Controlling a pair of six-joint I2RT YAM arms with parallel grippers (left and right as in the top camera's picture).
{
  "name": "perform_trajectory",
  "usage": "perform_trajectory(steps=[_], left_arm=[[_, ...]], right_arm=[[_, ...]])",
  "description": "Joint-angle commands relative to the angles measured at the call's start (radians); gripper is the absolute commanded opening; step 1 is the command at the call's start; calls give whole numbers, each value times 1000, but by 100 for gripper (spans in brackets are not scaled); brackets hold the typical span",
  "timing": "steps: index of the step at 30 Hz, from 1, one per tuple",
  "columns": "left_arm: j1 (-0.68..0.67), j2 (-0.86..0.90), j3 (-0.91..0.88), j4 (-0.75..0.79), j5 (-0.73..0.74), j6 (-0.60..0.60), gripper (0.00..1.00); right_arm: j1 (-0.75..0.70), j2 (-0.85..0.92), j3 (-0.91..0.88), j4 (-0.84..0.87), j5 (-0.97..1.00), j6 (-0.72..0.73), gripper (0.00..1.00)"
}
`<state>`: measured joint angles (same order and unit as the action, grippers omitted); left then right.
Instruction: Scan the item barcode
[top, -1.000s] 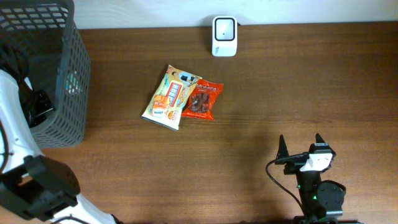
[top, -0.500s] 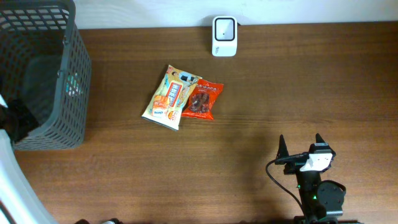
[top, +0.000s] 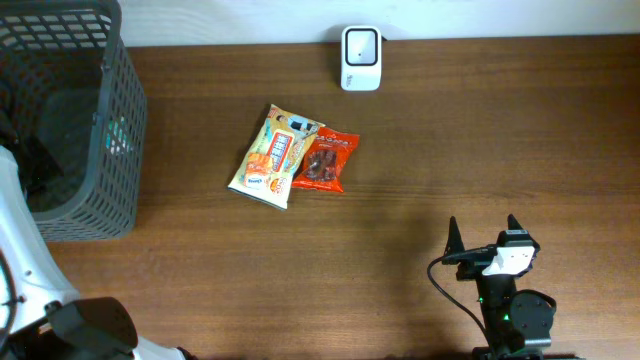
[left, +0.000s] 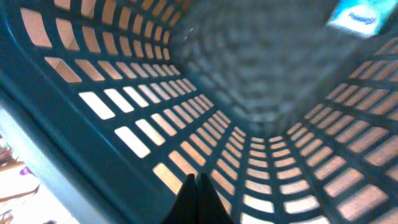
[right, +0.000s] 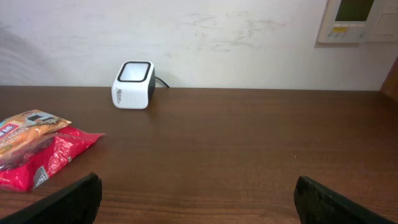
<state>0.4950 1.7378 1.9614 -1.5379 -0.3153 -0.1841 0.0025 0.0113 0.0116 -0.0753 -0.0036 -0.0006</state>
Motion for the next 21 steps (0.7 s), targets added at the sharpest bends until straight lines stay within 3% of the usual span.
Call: perform_trajectory(steps=[1, 9, 21], left_arm=[[48, 3, 0, -56, -18, -14, 0], [106, 3, 0, -151, -14, -55, 0], [106, -42, 33, -99, 15, -62, 0]], right_arm=[[-4, -5, -6, -6, 8, 5, 98], [-4, -5, -6, -6, 8, 5, 98], [-4, -5, -6, -6, 8, 5, 98]])
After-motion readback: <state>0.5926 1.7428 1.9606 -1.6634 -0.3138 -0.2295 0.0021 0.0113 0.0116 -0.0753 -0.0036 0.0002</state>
